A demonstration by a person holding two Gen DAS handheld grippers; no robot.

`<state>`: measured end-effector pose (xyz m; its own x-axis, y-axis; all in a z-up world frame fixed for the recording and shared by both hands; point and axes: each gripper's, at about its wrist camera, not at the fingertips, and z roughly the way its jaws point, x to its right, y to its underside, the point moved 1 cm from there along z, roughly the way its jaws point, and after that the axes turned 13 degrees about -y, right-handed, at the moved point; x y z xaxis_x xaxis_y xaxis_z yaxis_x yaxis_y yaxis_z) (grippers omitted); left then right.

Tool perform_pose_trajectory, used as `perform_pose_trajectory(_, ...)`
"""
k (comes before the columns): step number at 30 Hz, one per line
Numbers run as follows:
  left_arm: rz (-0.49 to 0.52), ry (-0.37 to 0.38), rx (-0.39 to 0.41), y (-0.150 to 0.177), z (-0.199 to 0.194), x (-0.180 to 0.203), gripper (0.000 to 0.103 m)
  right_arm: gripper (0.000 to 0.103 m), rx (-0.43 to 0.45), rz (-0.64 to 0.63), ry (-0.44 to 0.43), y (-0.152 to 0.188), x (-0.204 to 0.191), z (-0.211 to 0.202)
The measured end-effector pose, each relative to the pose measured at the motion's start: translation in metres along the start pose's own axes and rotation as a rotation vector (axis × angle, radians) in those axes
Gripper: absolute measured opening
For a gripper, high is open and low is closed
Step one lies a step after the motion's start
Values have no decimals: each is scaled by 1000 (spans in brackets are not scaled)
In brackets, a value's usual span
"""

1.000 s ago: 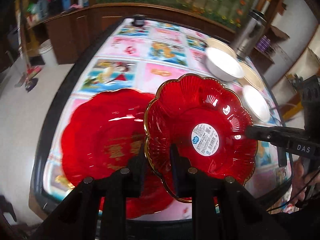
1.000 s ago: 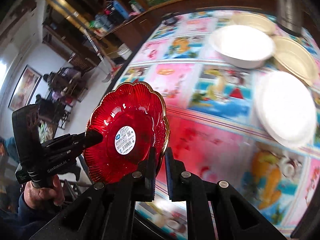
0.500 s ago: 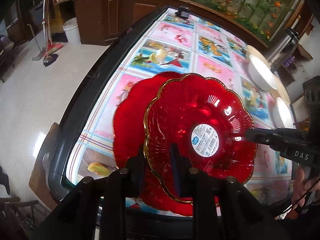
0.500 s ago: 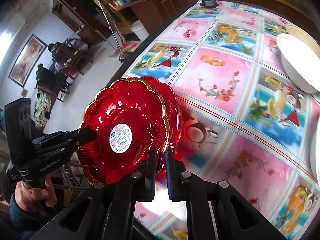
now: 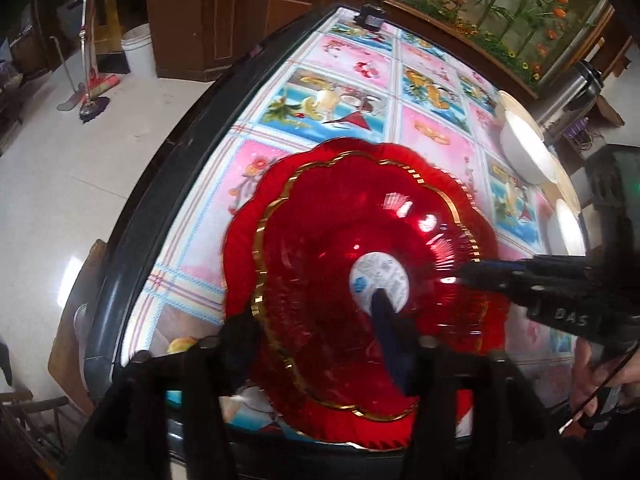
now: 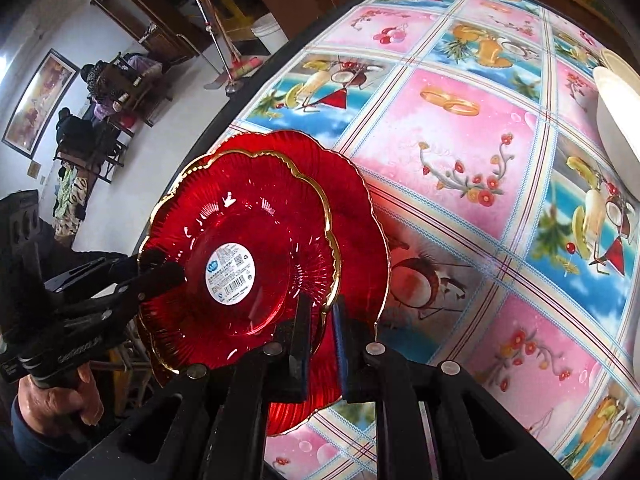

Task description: Organize plates and bowls

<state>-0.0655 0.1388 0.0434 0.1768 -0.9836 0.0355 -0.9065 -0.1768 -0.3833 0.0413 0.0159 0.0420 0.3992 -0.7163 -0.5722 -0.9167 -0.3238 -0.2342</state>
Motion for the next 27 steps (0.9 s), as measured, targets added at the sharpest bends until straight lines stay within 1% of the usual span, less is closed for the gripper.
perform_pose_trajectory(1,6,4,0,-1,0,2,73,13,-4,-2,7,-1,-1,2)
perform_pose_trajectory(3,28,-10,0,-2,0,8,88,16,-23,-2,4,-2,-2,6)
perform_pose_trajectory(4,28,-6,-5,-2,0,9,89,21,-31,0,-3,-2,-3,7)
perform_pose_trajectory(5,27,-3,-7,-2,0,10,89,28,-35,1,-8,-2,-4,9)
perform_pose_trajectory(6,26,-1,-11,-3,0,10,89,32,-37,-3,-10,-2,-6,9)
perform_pose_trajectory(8,27,2,-20,-3,1,10,90,48,-43,-15,-22,-3,-9,11)
perform_pose_trajectory(11,30,-1,-27,-3,1,11,90,56,-42,-17,-34,-4,-13,9)
perform_pose_trajectory(15,17,16,-36,-4,-1,11,95,58,-35,-1,-51,-5,-12,4)
perform_pose_trajectory(17,13,19,-34,-5,-1,11,96,62,-26,2,-51,-5,-12,-1)
perform_pose_trajectory(21,12,14,-35,-5,-4,12,96,64,2,12,-75,-4,-11,-15)
perform_pose_trajectory(27,23,7,-1,-8,-17,17,96,64,81,49,-97,2,0,-46)
